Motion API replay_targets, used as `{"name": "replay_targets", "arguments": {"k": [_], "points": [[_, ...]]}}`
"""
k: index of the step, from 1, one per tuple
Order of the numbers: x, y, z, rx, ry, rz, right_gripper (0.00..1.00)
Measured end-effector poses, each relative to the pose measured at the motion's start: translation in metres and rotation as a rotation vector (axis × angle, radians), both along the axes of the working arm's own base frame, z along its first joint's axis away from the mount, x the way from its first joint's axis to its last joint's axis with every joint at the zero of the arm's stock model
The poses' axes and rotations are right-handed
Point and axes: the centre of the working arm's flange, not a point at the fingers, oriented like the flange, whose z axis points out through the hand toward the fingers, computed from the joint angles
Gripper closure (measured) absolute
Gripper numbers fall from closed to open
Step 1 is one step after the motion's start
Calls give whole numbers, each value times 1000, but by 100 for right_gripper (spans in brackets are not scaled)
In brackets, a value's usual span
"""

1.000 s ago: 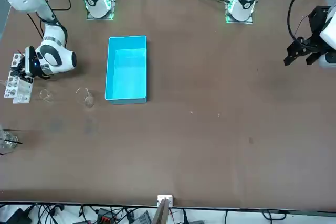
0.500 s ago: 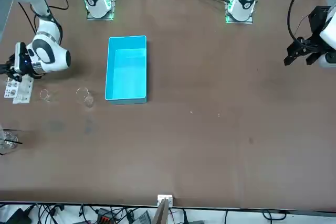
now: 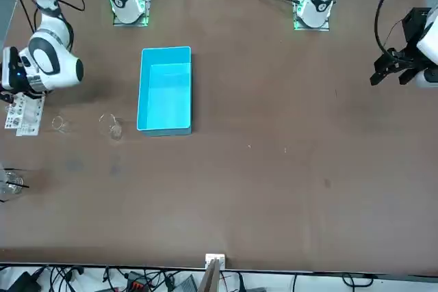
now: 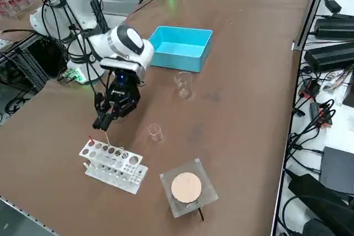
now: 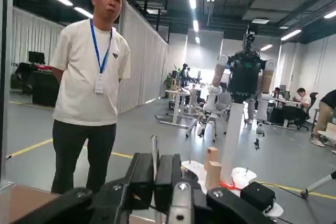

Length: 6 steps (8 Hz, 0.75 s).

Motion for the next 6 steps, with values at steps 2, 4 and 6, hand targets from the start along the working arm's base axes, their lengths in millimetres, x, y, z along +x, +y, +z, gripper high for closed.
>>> {"name": "replay_targets", "arguments": {"k": [2, 4, 6], "points": [[12, 47, 38, 108, 27, -64, 95], [32, 139, 73, 237, -6, -115, 95], [43, 221, 97, 308, -16, -186, 95]]}}
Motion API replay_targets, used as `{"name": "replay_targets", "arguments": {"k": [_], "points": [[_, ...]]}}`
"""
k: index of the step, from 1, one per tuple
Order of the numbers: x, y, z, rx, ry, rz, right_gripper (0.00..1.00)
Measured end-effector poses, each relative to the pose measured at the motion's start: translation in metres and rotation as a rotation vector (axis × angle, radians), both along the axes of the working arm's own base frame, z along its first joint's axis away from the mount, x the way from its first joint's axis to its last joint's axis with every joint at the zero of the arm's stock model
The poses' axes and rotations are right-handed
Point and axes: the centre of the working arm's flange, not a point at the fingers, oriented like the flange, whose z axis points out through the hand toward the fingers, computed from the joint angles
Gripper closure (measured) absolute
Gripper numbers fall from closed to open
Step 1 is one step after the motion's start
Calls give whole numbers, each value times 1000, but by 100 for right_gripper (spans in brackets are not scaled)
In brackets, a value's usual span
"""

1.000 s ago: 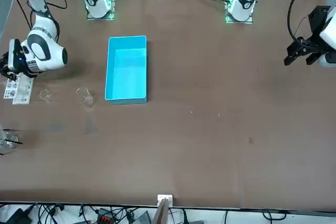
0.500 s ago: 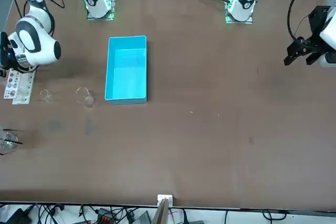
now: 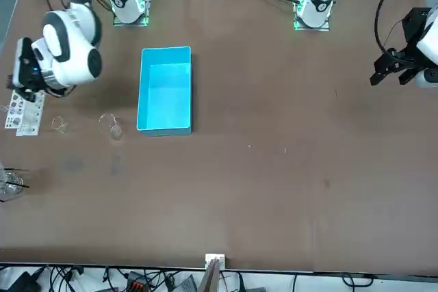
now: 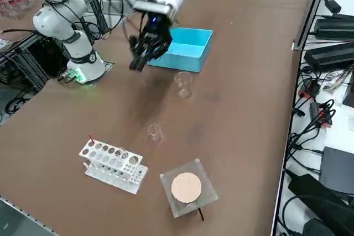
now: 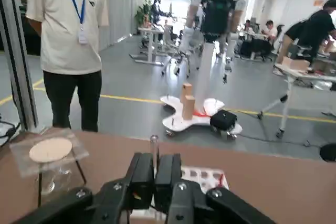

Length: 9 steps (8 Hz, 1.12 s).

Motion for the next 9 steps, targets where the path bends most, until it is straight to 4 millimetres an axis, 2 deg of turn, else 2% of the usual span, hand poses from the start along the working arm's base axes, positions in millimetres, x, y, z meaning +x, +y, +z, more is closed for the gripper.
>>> {"name": "replay_targets", "arguments": {"k": [2, 3, 6, 9], "points": [[11, 73, 2, 66, 18, -59, 95], [20, 97, -9, 73, 0, -73, 95], [52, 127, -49, 76, -68, -126, 95], [67, 137, -72, 70, -90, -162, 95]]}}
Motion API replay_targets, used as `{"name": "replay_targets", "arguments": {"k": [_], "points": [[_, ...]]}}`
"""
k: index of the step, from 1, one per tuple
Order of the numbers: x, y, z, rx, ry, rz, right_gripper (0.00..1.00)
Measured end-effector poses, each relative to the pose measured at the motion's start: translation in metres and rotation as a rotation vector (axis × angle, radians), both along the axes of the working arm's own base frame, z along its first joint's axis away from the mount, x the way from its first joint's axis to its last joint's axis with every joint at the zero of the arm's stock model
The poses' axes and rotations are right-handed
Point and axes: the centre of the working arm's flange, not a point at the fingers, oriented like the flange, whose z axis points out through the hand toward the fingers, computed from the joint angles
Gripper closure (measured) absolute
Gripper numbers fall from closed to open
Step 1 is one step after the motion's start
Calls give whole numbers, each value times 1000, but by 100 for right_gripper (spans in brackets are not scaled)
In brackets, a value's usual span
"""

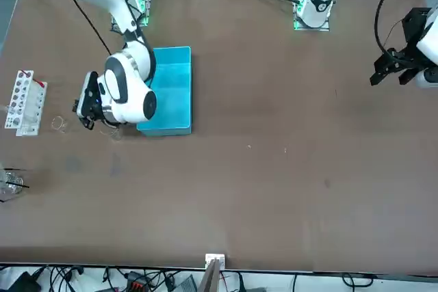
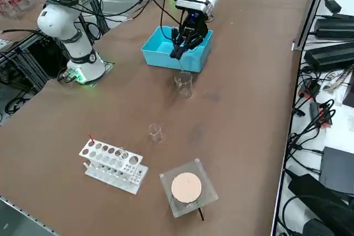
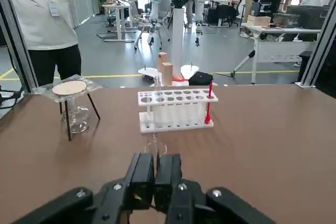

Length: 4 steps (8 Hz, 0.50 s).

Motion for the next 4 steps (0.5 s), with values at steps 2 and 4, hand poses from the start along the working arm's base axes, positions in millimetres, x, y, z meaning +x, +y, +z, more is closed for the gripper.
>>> {"name": "replay_targets", "arguments": {"k": [2, 4], "points": [[-1, -1, -25, -17, -2, -19, 95], [-3, -1, -46, -35, -18, -37, 95]]}}
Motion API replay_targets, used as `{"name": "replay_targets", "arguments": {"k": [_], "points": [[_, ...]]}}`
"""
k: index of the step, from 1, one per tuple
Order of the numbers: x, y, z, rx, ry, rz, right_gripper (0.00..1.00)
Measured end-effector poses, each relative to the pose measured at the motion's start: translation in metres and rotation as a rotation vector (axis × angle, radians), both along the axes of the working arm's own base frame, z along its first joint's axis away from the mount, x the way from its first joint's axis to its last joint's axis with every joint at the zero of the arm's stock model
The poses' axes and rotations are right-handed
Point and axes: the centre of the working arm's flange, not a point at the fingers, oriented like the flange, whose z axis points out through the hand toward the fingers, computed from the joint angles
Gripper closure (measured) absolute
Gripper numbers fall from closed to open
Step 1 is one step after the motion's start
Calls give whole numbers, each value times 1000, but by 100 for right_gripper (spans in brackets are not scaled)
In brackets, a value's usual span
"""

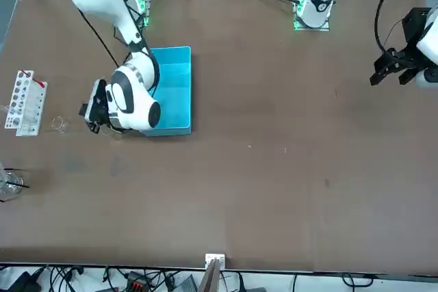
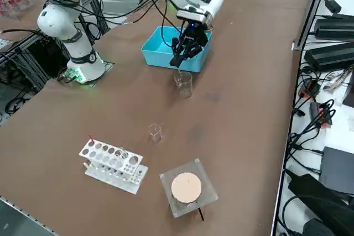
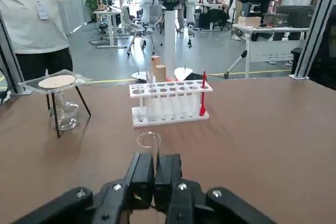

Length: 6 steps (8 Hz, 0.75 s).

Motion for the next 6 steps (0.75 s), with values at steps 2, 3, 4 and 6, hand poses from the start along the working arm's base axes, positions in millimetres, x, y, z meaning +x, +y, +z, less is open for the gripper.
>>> {"name": "replay_targets", "arguments": {"k": [2, 3, 4, 6], "points": [[-3, -1, -22, -16, 2, -11, 95], [-5, -1, -34, -24, 10, -15, 95], [-5, -1, -41, -26, 15, -15, 94], [-4, 1, -45, -8, 12, -10, 92]]}}
